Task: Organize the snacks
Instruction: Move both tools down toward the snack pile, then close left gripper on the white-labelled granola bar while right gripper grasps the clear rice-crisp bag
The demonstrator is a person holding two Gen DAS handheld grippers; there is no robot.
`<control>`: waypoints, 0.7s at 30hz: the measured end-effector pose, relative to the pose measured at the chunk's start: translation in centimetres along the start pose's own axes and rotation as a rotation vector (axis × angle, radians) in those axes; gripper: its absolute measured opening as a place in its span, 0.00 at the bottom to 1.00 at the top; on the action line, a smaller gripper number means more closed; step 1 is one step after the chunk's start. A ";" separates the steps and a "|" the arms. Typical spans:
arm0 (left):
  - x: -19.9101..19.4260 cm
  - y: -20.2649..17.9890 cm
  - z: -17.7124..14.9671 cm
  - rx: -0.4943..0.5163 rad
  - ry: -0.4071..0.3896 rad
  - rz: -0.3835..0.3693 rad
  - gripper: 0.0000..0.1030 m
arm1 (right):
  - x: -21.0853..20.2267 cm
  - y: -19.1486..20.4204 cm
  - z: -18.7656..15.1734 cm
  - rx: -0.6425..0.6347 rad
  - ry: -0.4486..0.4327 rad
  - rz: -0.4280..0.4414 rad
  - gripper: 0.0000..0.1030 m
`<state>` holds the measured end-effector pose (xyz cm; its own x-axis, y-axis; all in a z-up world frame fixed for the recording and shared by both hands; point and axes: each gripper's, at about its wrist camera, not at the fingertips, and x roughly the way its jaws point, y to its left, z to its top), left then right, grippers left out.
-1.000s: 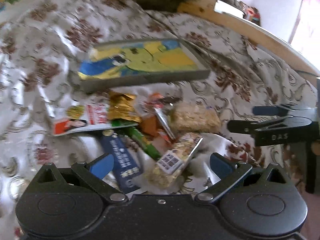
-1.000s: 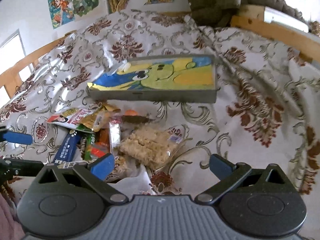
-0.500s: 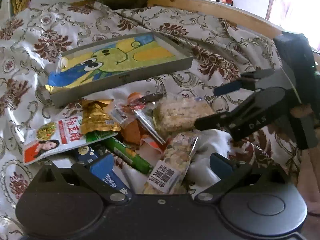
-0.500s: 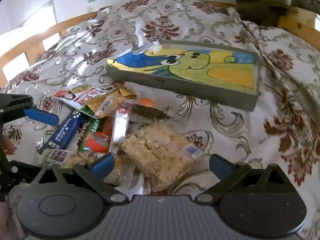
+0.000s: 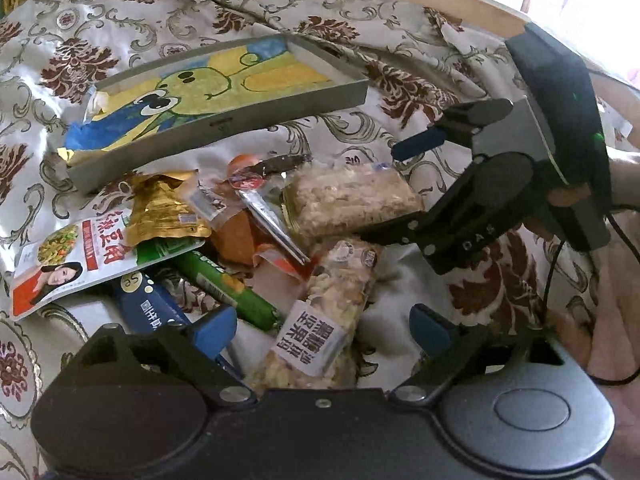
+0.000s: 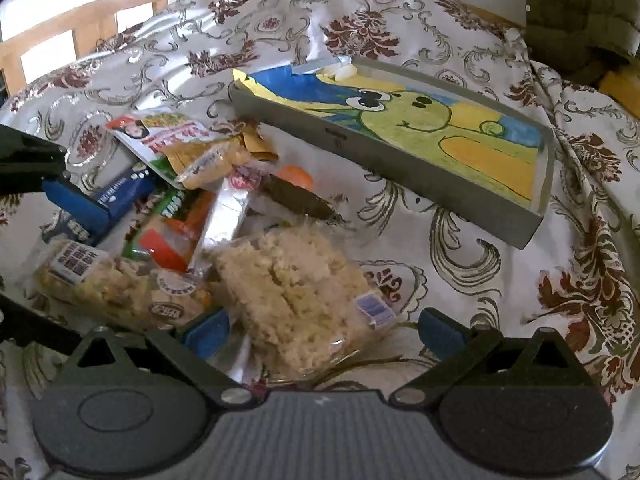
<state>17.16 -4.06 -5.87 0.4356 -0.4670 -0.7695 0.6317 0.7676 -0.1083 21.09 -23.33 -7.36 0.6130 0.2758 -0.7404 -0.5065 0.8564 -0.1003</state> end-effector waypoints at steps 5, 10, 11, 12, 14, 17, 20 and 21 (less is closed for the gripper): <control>0.5 0.1 -0.2 -0.003 0.032 -0.007 0.79 | 0.5 -0.3 0.1 0.010 0.005 0.009 1.00; 0.9 0.3 -0.4 -0.021 0.055 -0.029 0.63 | 0.9 -0.6 0.3 0.015 -0.003 0.017 1.00; 0.8 0.2 -0.4 -0.018 0.053 -0.031 0.59 | 0.9 -0.6 0.3 0.012 -0.005 0.015 1.00; 0.8 0.1 -0.5 -0.014 0.050 -0.031 0.56 | 1.0 -0.6 0.3 0.009 -0.006 0.012 1.00; 0.7 0.1 -0.5 -0.013 0.046 -0.035 0.51 | 1.2 -0.6 0.4 0.005 -0.008 0.015 1.00; 0.7 0.2 -0.5 -0.022 0.045 -0.046 0.48 | 1.4 -0.7 0.4 0.004 -0.006 0.012 1.00; 0.7 0.4 -0.5 -0.038 0.047 -0.058 0.46 | 1.6 -0.8 0.2 0.015 -0.011 0.017 1.00; 0.7 0.5 -0.5 -0.044 0.046 -0.061 0.46 | 1.7 -0.9 0.2 0.022 -0.011 0.022 1.00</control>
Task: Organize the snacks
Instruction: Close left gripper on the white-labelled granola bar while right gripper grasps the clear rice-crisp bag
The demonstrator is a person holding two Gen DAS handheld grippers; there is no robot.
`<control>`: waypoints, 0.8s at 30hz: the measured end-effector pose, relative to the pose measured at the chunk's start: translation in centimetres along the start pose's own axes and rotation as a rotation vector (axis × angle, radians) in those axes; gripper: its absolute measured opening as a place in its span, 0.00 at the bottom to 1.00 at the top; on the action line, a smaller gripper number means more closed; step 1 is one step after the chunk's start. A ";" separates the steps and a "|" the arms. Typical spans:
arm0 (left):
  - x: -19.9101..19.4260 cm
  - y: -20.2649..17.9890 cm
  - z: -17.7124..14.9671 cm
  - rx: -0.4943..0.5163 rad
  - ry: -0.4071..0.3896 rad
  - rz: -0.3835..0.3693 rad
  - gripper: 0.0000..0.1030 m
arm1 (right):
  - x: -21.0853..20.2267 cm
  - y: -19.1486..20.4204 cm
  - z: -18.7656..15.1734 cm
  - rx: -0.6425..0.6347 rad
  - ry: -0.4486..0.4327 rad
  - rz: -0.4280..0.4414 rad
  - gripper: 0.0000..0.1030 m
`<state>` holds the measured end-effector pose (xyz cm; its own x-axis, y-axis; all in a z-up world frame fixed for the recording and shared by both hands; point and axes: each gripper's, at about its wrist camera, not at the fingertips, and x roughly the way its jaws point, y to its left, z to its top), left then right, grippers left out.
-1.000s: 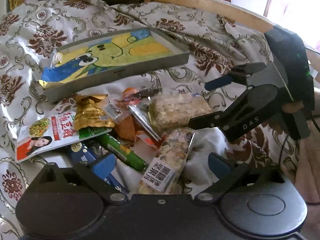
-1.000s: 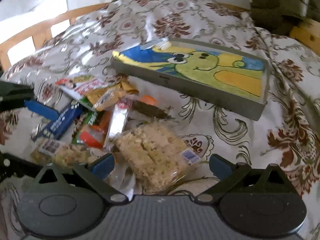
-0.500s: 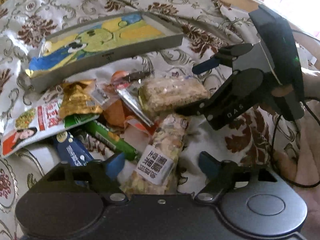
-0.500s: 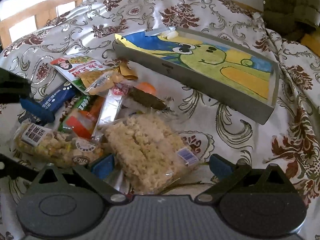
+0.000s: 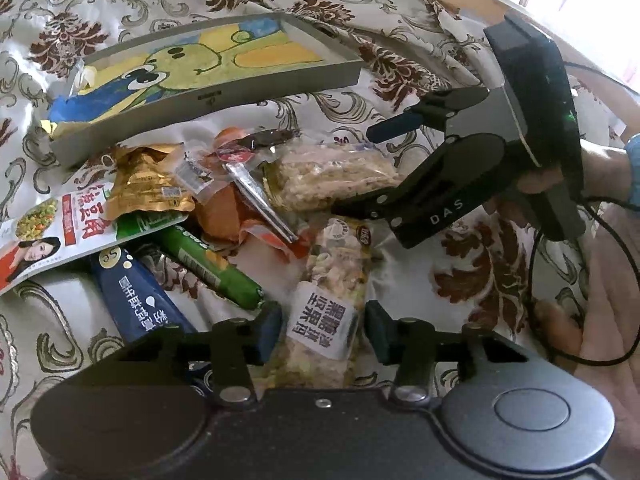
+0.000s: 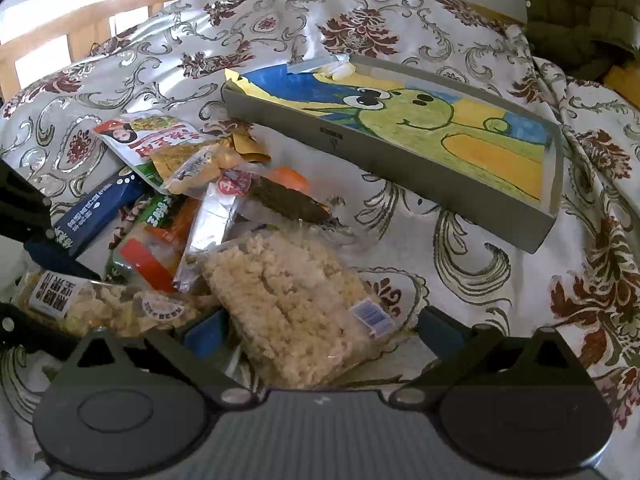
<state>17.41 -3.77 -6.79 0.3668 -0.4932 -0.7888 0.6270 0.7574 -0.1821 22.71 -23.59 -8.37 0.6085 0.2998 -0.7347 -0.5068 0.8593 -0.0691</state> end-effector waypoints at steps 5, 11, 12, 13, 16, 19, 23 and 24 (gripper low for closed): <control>-0.2 0.1 0.0 -0.014 -0.006 -0.005 0.45 | 0.4 -0.6 0.0 0.037 0.013 0.022 1.00; -0.7 0.0 0.1 -0.028 -0.005 -0.009 0.43 | 0.3 -0.5 0.2 0.059 0.042 0.023 0.98; -0.7 0.1 0.1 -0.039 -0.004 -0.013 0.43 | 0.3 -0.5 0.1 0.056 0.042 0.020 0.97; -0.7 0.2 0.1 -0.049 -0.003 -0.018 0.43 | 0.3 -0.4 0.2 0.055 0.043 0.017 0.97; -0.9 0.4 0.1 -0.075 -0.007 -0.027 0.43 | 0.3 -0.4 0.1 0.062 0.042 0.021 0.98; -1.2 0.2 0.1 -0.073 -0.011 -0.022 0.43 | 0.6 -0.8 -0.1 0.083 0.041 0.030 1.00; -1.6 0.4 0.0 -0.084 -0.016 -0.018 0.43 | 1.0 -1.3 -0.3 0.107 0.043 0.037 1.00; -1.7 0.5 0.0 -0.092 -0.019 -0.021 0.43 | 1.1 -1.2 -0.3 0.100 0.045 0.034 1.00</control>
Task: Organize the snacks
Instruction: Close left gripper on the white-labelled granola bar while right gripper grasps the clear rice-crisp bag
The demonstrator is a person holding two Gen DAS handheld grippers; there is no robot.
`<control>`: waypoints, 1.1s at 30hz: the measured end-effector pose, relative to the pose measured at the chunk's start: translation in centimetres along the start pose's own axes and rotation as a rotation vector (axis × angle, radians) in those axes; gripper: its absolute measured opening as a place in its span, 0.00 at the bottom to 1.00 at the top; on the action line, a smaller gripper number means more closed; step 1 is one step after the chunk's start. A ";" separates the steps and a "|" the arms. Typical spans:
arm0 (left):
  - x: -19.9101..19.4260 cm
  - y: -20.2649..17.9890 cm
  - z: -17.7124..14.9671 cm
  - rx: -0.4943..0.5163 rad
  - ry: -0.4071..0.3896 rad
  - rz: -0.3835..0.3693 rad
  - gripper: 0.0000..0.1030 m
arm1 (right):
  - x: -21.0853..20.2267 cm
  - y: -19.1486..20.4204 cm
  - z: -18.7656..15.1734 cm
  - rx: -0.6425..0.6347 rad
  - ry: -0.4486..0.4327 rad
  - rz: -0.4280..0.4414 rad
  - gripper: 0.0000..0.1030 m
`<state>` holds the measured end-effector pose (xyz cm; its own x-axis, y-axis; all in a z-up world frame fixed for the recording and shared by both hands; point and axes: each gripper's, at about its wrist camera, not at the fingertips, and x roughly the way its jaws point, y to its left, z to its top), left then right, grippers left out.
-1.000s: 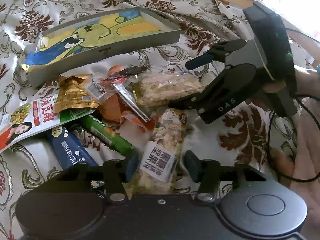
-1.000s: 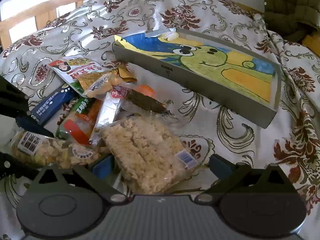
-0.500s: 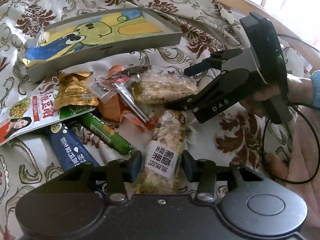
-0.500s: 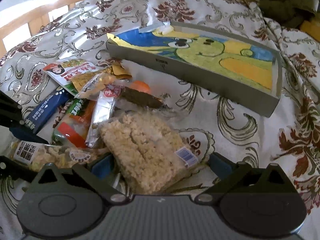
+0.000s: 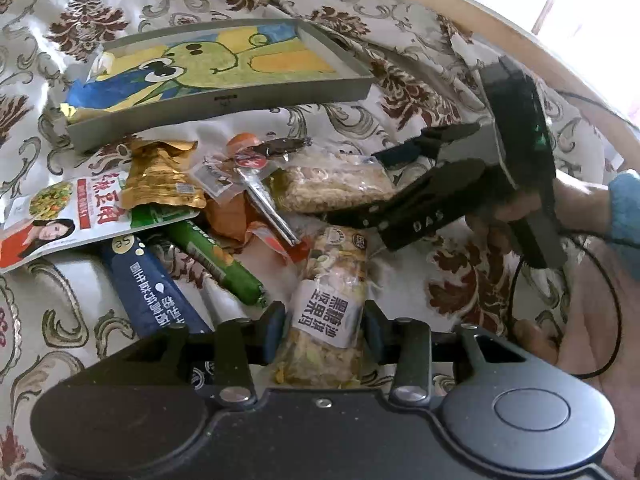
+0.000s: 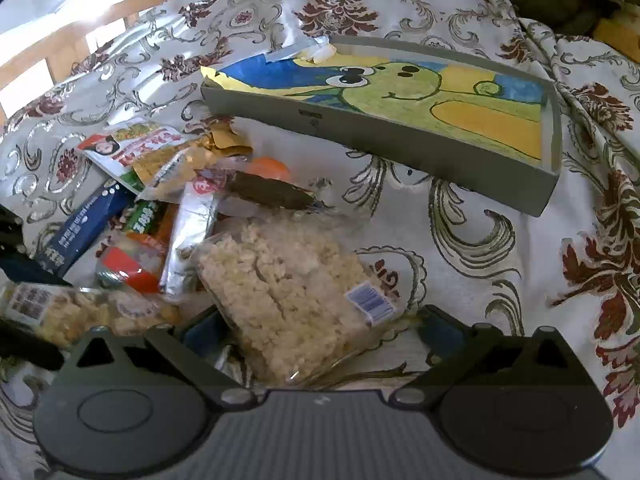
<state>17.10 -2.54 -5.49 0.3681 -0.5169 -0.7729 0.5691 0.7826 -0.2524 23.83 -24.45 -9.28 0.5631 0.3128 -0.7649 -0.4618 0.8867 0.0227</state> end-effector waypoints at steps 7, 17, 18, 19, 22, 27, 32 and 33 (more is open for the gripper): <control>-0.6 0.3 0.0 -0.028 -0.018 -0.015 0.42 | -0.4 0.3 0.2 -0.001 0.000 -0.022 0.92; -3.4 1.1 0.0 -0.098 -0.118 -0.009 0.42 | -1.8 1.7 -0.1 -0.030 0.026 -0.100 0.79; -3.6 1.1 0.0 -0.104 -0.132 -0.011 0.42 | -2.0 1.8 -0.1 -0.031 0.025 -0.107 0.79; -3.9 1.1 -0.1 -0.107 -0.146 -0.011 0.42 | -2.1 1.9 -0.1 -0.033 0.025 -0.113 0.79; -4.5 1.1 0.1 -0.111 -0.187 -0.008 0.42 | -2.9 2.1 -0.3 -0.035 0.013 -0.133 0.78; -4.9 1.2 0.1 -0.121 -0.246 0.000 0.42 | -4.1 2.6 -0.3 -0.073 -0.014 -0.204 0.75; -5.2 1.4 0.1 -0.129 -0.292 0.014 0.42 | -5.2 3.0 -0.4 -0.095 -0.044 -0.233 0.74; -5.2 1.4 0.1 -0.130 -0.300 0.016 0.42 | -5.4 3.1 -0.3 -0.099 -0.051 -0.237 0.74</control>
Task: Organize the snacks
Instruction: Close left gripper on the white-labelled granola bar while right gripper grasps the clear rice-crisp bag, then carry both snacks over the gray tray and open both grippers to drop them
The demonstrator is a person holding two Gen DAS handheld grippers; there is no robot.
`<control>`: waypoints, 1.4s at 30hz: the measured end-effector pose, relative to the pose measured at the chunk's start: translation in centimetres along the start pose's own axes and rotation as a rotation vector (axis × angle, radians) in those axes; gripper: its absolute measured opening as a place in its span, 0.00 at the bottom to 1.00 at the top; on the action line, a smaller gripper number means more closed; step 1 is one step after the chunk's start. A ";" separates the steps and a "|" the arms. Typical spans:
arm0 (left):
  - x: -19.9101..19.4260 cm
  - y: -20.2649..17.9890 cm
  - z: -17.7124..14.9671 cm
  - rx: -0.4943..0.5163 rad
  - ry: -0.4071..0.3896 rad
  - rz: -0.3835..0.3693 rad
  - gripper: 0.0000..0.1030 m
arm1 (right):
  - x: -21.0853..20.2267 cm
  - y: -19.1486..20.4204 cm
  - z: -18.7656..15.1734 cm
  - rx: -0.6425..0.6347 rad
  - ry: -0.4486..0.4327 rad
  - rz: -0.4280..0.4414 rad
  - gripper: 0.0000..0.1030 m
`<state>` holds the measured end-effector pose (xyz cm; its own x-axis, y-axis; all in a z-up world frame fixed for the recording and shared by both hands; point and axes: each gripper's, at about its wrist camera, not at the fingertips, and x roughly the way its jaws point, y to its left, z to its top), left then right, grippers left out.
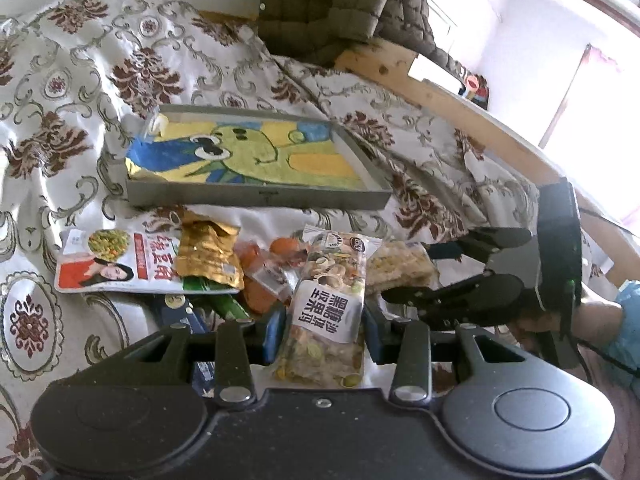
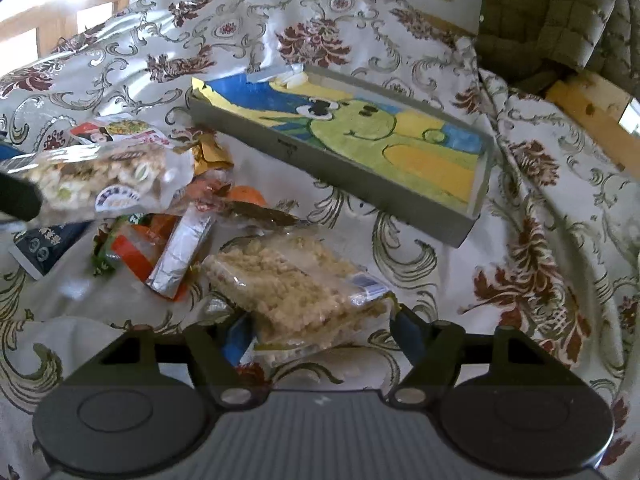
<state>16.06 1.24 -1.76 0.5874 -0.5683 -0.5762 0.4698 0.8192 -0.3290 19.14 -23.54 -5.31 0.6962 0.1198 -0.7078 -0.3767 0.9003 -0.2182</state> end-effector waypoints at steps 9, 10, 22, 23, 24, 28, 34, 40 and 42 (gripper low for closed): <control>-0.2 0.6 0.3 -0.032 -0.056 0.034 0.42 | -1.7 0.0 0.4 -0.014 -0.080 -0.033 0.73; -0.3 0.6 0.3 -0.033 -0.062 0.043 0.42 | -1.9 0.0 0.5 -0.014 -0.086 -0.034 0.73; -0.6 1.4 1.3 -0.078 -0.183 0.145 0.42 | -4.8 -0.5 1.0 0.060 -0.218 -0.005 0.74; -0.5 1.5 1.4 -0.078 -0.189 0.154 0.42 | -4.7 -0.7 1.2 0.069 -0.228 -0.006 0.74; -0.4 1.5 1.4 -0.079 -0.193 0.165 0.42 | -4.6 -0.8 1.3 0.080 -0.238 -0.005 0.74; 0.0 1.8 2.0 -0.083 -0.215 0.198 0.42 | -4.2 -1.4 1.8 0.130 -0.276 -0.002 0.74; 1.9 2.6 4.0 -0.134 -0.267 0.228 0.42 | -2.1 -1.7 3.5 0.167 -0.318 -0.031 0.74; 4.6 2.5 5.4 -0.096 -0.277 0.240 0.42 | -0.4 -2.7 4.0 0.202 -0.331 -0.039 0.74; 5.8 2.8 6.1 -0.100 -0.278 0.229 0.42 | 0.3 -3.3 4.4 0.229 -0.336 -0.043 0.74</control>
<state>24.85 -0.21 -1.46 0.8329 -0.3572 -0.4228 0.2464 0.9233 -0.2945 23.25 -24.60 -1.82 0.8835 0.1755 -0.4344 -0.2230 0.9729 -0.0605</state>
